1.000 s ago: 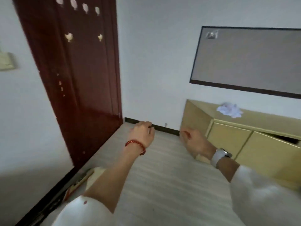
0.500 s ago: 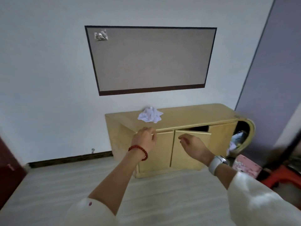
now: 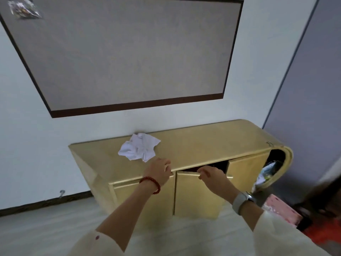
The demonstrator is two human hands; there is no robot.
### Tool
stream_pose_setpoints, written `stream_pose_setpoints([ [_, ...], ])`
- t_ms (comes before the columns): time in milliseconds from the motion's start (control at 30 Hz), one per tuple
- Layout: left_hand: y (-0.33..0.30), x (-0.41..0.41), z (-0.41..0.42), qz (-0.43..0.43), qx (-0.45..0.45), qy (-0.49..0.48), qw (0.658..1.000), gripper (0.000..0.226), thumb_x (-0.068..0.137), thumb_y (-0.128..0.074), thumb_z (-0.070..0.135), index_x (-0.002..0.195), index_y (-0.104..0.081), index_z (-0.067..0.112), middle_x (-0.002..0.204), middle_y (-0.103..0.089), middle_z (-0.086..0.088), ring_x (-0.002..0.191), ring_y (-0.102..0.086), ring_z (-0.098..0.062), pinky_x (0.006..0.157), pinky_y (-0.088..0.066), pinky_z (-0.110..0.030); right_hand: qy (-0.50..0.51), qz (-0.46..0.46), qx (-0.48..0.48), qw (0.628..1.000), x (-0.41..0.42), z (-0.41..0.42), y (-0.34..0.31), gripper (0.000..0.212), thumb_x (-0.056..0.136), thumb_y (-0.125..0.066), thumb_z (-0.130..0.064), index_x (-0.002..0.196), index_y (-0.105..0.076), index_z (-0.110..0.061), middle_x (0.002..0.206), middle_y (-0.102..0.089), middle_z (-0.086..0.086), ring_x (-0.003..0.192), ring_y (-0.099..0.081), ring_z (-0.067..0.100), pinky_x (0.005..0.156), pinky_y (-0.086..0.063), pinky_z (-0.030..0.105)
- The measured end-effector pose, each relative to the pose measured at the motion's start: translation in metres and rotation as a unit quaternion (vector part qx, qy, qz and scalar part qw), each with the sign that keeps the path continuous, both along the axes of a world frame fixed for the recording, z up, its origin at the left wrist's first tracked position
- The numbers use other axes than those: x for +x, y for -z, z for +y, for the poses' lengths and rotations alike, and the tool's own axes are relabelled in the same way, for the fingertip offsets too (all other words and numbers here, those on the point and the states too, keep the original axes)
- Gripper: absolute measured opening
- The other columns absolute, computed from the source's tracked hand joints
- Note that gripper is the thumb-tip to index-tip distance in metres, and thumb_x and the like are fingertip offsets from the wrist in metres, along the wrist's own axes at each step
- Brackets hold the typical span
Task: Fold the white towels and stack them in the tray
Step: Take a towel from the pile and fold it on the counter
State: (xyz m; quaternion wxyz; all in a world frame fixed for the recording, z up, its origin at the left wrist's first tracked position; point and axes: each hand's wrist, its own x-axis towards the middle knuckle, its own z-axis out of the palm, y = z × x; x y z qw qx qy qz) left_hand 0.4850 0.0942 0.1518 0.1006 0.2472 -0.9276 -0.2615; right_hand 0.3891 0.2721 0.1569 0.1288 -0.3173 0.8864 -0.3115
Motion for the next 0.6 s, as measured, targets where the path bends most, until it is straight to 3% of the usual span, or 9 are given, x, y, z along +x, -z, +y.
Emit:
stream_pose_setpoints([
  [300, 0.077, -0.113, -0.088, -0.073, 0.057, -0.161, 0.983, 0.036, 0.091, -0.045, 0.014, 0.127, -0.05, 0.017, 0.131, -0.05, -0.003, 0.113, -0.053, -0.022, 0.094, -0.042, -0.032, -0.132, -0.086, 0.054, 0.986, -0.17, -0.119, 0.054, 0.025, 0.093, -0.042, -0.011, 0.105, -0.064, -0.008, 0.1, -0.068, 0.01, 0.09, -0.061, 0.024, 0.079, -0.044, 0.03],
  [433, 0.109, -0.142, -0.131, -0.151, -0.016, -0.17, 0.974, 0.059, 0.087, -0.039, -0.001, 0.14, -0.031, 0.024, 0.146, -0.026, -0.002, 0.122, -0.04, -0.024, 0.093, -0.042, -0.033, -0.185, -0.115, 0.09, 0.972, -0.206, -0.168, 0.082, 0.026, 0.093, -0.041, -0.012, 0.106, -0.063, -0.008, 0.094, -0.067, 0.007, 0.086, -0.061, 0.022, 0.079, -0.044, 0.029],
  [500, 0.121, -0.16, -0.156, -0.198, -0.055, -0.158, 0.966, 0.07, 0.084, -0.04, -0.005, 0.144, -0.023, 0.027, 0.153, -0.011, -0.003, 0.13, -0.032, -0.025, 0.091, -0.044, -0.034, -0.201, -0.119, 0.107, 0.966, -0.226, -0.193, 0.094, 0.027, 0.094, -0.04, -0.013, 0.109, -0.062, -0.008, 0.101, -0.067, 0.008, 0.094, -0.06, 0.023, 0.081, -0.042, 0.028],
  [600, 0.138, -0.186, -0.194, -0.249, -0.13, -0.127, 0.951, 0.075, 0.082, -0.048, -0.006, 0.144, -0.024, 0.027, 0.156, -0.006, -0.004, 0.141, -0.015, -0.028, 0.095, -0.041, -0.035, -0.202, -0.12, 0.12, 0.965, -0.257, -0.23, 0.111, 0.026, 0.094, -0.042, -0.013, 0.11, -0.062, -0.009, 0.107, -0.066, 0.008, 0.1, -0.058, 0.024, 0.079, -0.04, 0.025],
])
